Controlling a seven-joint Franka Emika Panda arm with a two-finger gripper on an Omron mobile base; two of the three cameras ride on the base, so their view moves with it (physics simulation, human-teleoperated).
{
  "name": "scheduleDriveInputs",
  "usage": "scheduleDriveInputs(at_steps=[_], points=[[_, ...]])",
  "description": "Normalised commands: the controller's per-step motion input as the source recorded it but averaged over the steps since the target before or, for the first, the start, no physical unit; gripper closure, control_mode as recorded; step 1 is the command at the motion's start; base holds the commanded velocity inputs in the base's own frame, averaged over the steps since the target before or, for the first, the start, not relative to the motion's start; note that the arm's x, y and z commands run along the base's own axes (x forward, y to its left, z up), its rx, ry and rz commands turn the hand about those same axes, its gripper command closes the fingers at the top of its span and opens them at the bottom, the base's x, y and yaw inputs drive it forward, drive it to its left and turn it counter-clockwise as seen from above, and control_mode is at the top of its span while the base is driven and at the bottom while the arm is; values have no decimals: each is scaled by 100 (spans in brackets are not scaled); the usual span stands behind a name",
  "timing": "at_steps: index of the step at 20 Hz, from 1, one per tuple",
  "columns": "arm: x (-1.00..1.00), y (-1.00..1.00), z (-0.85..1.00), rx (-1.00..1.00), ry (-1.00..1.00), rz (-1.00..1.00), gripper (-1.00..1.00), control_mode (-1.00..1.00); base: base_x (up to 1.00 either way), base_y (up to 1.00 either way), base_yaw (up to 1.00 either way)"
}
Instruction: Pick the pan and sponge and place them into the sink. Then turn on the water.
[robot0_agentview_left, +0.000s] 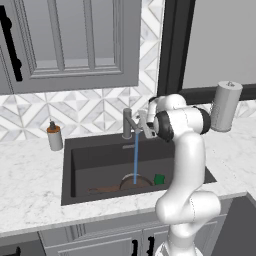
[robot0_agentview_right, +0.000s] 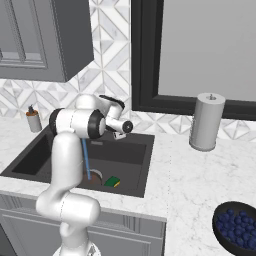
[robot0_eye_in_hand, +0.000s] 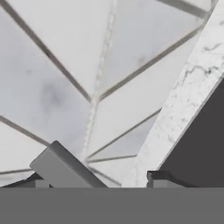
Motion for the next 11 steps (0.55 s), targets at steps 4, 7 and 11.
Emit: scheduleDriveInputs(at_steps=[4, 7, 11], points=[[0, -3, -5, 5, 0, -1, 100, -100, 0, 0, 0], [0, -4, 0, 0, 0, 0, 100, -100, 0, 0, 0], [0, 0, 0, 0, 0, 0, 100, -100, 0, 0, 0]])
